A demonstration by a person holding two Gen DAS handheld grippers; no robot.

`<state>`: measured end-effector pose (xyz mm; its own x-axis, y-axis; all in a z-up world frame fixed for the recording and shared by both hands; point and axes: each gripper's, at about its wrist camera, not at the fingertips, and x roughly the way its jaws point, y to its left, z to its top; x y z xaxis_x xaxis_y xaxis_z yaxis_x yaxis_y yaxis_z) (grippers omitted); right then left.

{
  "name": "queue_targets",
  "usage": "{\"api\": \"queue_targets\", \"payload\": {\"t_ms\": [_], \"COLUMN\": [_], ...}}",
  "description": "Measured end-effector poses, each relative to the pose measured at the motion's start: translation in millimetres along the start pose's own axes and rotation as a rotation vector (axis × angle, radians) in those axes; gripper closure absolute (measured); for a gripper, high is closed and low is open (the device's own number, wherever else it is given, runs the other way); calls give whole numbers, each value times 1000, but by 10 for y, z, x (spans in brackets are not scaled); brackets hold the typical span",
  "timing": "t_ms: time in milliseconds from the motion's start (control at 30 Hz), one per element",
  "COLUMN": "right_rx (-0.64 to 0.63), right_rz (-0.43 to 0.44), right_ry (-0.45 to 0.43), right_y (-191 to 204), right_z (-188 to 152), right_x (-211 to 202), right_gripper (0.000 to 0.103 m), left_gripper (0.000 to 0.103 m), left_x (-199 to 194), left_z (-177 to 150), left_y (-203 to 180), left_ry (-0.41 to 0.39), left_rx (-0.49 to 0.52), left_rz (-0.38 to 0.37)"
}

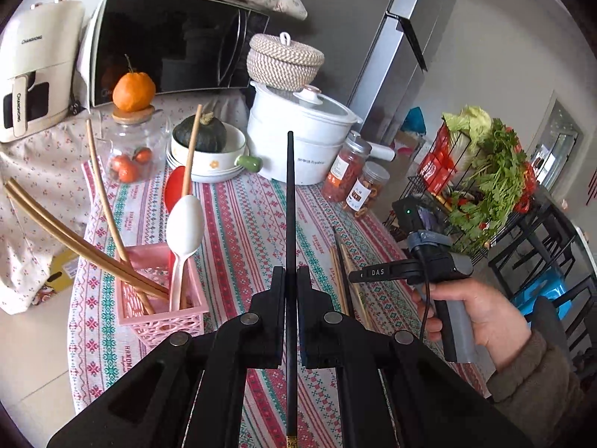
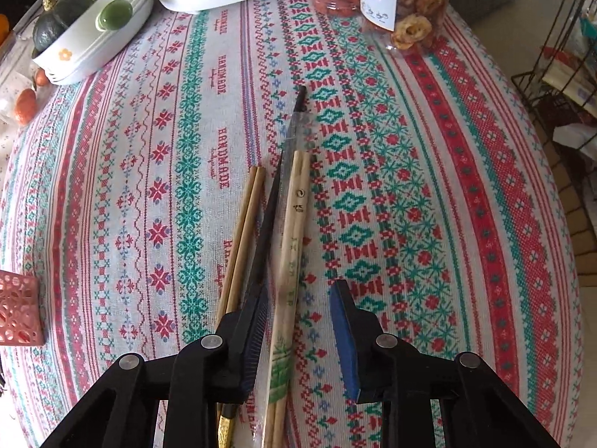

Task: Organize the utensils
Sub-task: 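Grasp a bamboo chopstick with the right tool while the left tool lifts the black chopstick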

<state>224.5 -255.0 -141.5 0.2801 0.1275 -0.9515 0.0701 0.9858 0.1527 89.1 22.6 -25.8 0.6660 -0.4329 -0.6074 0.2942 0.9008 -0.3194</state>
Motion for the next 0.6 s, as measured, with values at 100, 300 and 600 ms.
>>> {"api": "queue_targets", "payload": {"t_ms": [100, 300, 600], "right_rx": [-29, -83, -19], "right_rz": [-39, -81, 45], "right_ry": [-10, -36, -247], "right_y": [50, 144, 204], "right_z": [34, 44, -38], "right_x": [44, 62, -714], "right_gripper": [77, 98, 99], "left_gripper": [98, 98, 98], "left_x": [16, -91, -132], "left_z": [-7, 21, 50], "left_y": [109, 119, 141], "left_ry": [-2, -59, -106], "left_rx": [-42, -32, -19], "left_rz": [-15, -33, -13]}}
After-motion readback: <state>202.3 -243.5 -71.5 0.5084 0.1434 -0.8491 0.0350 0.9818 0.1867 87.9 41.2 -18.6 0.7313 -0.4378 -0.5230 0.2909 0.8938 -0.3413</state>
